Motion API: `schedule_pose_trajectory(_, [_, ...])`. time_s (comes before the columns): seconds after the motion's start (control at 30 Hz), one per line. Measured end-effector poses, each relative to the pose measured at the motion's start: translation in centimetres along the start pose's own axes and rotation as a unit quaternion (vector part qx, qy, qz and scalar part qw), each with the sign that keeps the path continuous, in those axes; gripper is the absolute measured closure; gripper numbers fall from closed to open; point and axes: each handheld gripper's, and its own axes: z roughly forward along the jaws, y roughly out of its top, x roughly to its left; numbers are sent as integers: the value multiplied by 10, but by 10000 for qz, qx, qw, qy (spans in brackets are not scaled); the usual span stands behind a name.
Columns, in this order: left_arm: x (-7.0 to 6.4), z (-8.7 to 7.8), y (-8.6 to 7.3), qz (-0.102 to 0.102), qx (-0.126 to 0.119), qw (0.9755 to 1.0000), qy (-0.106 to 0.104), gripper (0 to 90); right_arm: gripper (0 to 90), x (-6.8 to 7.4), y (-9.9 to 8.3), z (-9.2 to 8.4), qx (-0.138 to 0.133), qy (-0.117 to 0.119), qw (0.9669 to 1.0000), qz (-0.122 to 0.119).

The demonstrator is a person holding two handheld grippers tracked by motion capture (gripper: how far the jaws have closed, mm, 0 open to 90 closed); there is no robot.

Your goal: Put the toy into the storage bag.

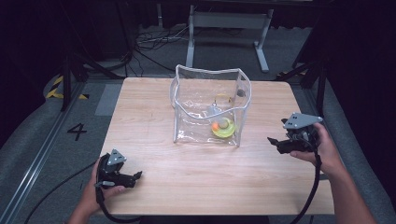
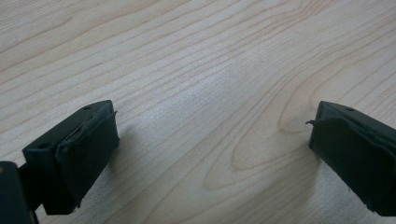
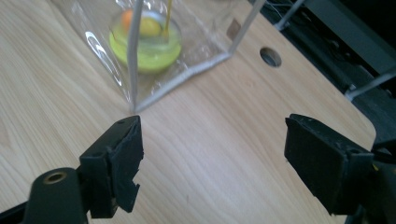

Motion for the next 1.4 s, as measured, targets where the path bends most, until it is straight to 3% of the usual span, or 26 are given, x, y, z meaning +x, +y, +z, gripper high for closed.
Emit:
schedule_pose_trajectory(0.07, [0,0,0,-1,-1,10000,1,17,188,4,-11,3,109,-79,9999,-11])
schedule_pose_trajectory(0.33, [0,0,0,-3,-10,10000,9,17,173,12,-46,9,80,110,9999,72])
schedule_pose_trajectory(0.57, [0,0,0,-3,-9,10000,9,17,172,14,-84,17,103,157,9990,416])
schedule_pose_trajectory(0.83, [0,0,0,-6,-10,10000,9,17,183,13,-130,19,132,296,9944,1002])
schedule_pose_trajectory(0.93, [0,0,0,0,1,10000,19,17,180,14,-139,20,138,278,9939,1059])
schedule_pose_trajectory(1.17, [0,0,0,-6,-1,10000,24,17,165,17,-167,24,156,249,9883,1495])
schedule_pose_trajectory(1.27, [0,0,0,-11,1,10000,28,17,161,16,-177,26,-98,401,9804,1929])
schedule_pose_trajectory(1.3, [-1,0,0,-20,-10,10000,36,17,161,14,-177,26,-91,402,9793,1983])
schedule_pose_trajectory(1.4, [-1,0,-1,-55,-20,10000,37,17,156,15,-177,27,-77,363,9790,2005])
